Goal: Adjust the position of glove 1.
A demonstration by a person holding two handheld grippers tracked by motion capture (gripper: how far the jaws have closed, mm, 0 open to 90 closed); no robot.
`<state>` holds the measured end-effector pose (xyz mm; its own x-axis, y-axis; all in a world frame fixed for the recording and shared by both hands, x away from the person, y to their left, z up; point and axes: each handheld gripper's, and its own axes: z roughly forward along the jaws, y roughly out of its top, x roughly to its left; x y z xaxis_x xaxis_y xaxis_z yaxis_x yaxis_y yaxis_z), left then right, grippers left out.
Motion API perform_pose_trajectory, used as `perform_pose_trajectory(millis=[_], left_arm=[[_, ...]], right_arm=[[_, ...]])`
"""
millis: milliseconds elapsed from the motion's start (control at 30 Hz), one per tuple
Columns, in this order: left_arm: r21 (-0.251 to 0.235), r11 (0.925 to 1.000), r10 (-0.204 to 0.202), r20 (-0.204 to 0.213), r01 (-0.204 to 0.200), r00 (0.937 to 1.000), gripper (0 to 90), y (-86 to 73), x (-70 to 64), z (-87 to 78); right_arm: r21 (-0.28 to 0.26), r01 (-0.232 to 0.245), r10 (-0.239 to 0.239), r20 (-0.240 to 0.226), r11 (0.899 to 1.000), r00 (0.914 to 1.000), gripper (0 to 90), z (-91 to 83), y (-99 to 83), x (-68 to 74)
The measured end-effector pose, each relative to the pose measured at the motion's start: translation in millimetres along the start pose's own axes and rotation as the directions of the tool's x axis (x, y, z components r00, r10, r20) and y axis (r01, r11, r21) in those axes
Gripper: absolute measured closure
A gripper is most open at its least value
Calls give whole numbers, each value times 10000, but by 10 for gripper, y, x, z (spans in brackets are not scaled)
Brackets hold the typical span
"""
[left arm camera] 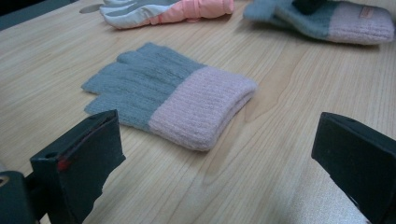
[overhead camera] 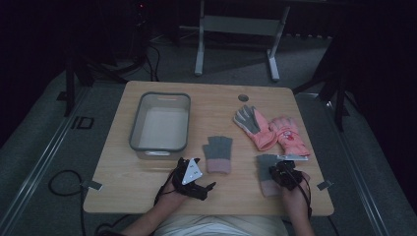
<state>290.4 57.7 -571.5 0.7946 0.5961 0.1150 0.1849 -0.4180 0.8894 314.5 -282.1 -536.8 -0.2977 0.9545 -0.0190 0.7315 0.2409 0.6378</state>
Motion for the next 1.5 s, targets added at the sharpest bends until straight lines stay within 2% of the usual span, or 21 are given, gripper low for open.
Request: perform_pose_trajectory(millis=[100, 200, 267, 333, 400, 433, 467, 633, 700, 767, 800, 900, 967, 1033, 1100, 1200, 1267, 1400, 1500], left_arm=[[3, 10000, -6, -4, 6, 10000, 14, 0, 0, 1], [-8, 10000, -4, 2, 4, 10000, 14, -1, 1, -2], [-6, 10000, -7, 18, 7, 10000, 14, 0, 2, -1], [-3, 10000, 12, 21, -12, 10000, 14, 0, 1, -1], [-34, 10000, 27, 56, -26, 10000, 14, -1, 2, -2], [-36, 10000, 13, 72, -13, 10000, 14, -1, 4, -2], [-38, 10000, -16, 87, 16, 10000, 14, -1, 7, -2], [-124, 9999, -62, 201, 65, 9998, 14, -6, 15, -10], [-90, 9999, -74, 212, 76, 9997, 14, -8, 17, -14], [-147, 9999, 90, 10, -90, 10000, 13, -12, -1, -20], [-144, 9994, 303, -97, -304, 9995, 11, -13, -17, -24], [-218, 9987, 460, -114, -462, 9989, 10, -19, -43, -37], [-277, 9991, 331, -30, -331, 9994, 10, -26, -35, -49], [-269, 9995, 156, -3, -156, 9999, 10, -33, -25, -62], [-77, 9998, 170, -68, -170, 9998, 10, -34, -24, -65], [-116, 9998, 140, 36, -140, 9999, 10, -38, -23, -75], [-195, 9998, -25, 83, 26, 10000, 10, -42, -9, -82], [-420, 9987, -277, 151, 283, 9995, 10, -54, 15, -100], [-419, 9985, -352, 219, 361, 9991, 10, -55, 28, -101]], right_arm=[[101, -55, 56, -72, 9999, 10000, 770, 63, -22, -12], [-127, -1, -2, -245, 9999, 9997, 632, 57, -27, -34], [-312, 74, -83, -280, 9995, 9996, 590, 10, -17, -68], [-486, 320, -347, -548, 9983, 9979, 554, -30, 1, -103], [-437, 668, -704, -863, 9968, 9938, 541, -44, 23, -140], [-380, 1028, -1059, -932, 9940, 9900, 542, -39, 28, -156], [-336, 1191, -1218, -956, 9923, 9879, 542, -32, 28, -163], [-82, 1804, -1804, -901, 9836, 9795, 568, 39, 6, -210], [9, 1761, -1750, -1059, 9844, 9789, 574, 76, -14, -220], [-15, 1954, -1944, -1054, 9807, 9752, 597, 79, -21, -220], [-5, 1946, -1936, -1055, 9809, 9754, 610, 80, -21, -222], [3, 1758, -1749, -1003, 9844, 9795, 667, 81, -24, -216], [52, 1662, -1650, -914, 9861, 9821, 719, 78, -21, -198], [129, 1786, -1769, -831, 9838, 9807, 776, 73, -15, -163], [137, 1793, -1777, -770, 9837, 9811, 792, 74, -11, -149], [116, 1485, -1472, -740, 9888, 9863, 826, 71, -12, -156], [130, 1353, -1340, -731, 9907, 9883, 844, 60, -11, -142], [-142, 796, -805, -801, 9967, 9935, 853, -48, 40, -125], [-444, 782, -808, -591, 9959, 9950, 852, -150, 114, -67]])
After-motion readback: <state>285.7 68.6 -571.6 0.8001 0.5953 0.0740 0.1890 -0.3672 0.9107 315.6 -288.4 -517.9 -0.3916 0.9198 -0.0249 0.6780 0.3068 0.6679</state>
